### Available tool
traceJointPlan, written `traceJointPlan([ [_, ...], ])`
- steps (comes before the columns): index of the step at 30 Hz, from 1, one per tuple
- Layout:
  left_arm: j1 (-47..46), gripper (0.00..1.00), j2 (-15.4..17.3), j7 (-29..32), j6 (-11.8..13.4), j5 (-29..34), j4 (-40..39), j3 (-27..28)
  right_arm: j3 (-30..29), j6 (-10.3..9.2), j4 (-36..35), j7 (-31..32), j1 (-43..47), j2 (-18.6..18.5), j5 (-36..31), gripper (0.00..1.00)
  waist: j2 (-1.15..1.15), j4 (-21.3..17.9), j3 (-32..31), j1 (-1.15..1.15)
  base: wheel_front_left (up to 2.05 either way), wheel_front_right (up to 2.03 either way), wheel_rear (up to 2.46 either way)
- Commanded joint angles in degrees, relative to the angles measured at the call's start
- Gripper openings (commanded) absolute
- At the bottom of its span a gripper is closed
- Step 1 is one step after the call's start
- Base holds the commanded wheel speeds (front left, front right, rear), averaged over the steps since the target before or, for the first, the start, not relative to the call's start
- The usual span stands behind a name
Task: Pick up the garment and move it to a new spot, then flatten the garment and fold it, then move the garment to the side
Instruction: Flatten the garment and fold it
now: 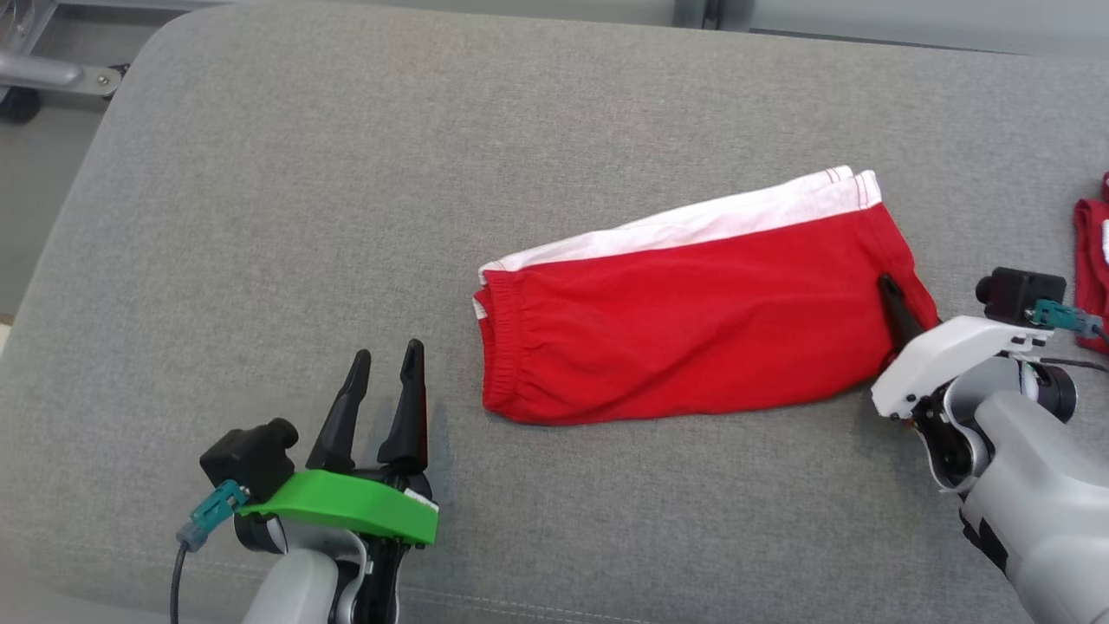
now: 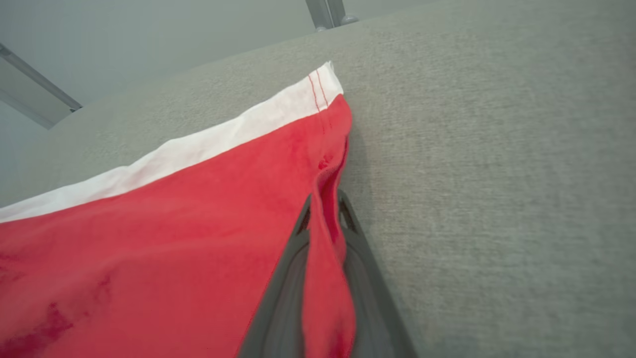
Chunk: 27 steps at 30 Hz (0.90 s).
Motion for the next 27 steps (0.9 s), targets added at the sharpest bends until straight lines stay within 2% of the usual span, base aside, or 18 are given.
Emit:
traceJointPlan([
  [1, 1.17, 1.00, 0.18, 0.03, 0.16, 0.48, 0.28, 0.15, -2.35, -0.12, -1.35, -0.24, 2.94, -1.03, -0.17, 0.00, 0.00, -3.79, -3.47, 0.00, 0.00, 0.00, 0.00],
  [8, 2.72, 1.00, 0.21, 0.02, 0.16, 0.62, 0.34, 0.42, -10.82, -0.11, -7.57, -0.26, 10.29, -2.00, -4.52, 0.00, 0.00, -6.20, -5.06, 0.00, 0.00, 0.00, 0.00],
  [14, 3.43, 1.00, 0.20, 0.02, 0.16, 0.49, 0.39, -0.01, -13.12, -0.09, -13.61, -0.26, 11.95, -1.00, -9.88, 0.00, 0.00, -6.58, -5.54, 0.00, 0.00, 0.00, 0.00],
  [20, 3.99, 1.00, 0.21, 0.02, 0.16, -0.06, 0.83, -1.04, -8.53, -0.08, -20.69, 0.61, 9.79, 2.20, -15.14, 0.00, 0.00, -5.15, -6.26, 0.00, 0.00, 0.00, 0.00],
  [27, 4.26, 1.00, 0.19, 0.02, 0.16, -0.58, 1.05, -2.44, -0.31, -0.08, -25.76, 5.12, 7.58, 7.33, -17.25, 0.00, 0.00, -1.13, -7.03, 0.00, 0.00, 0.00, 0.00],
])
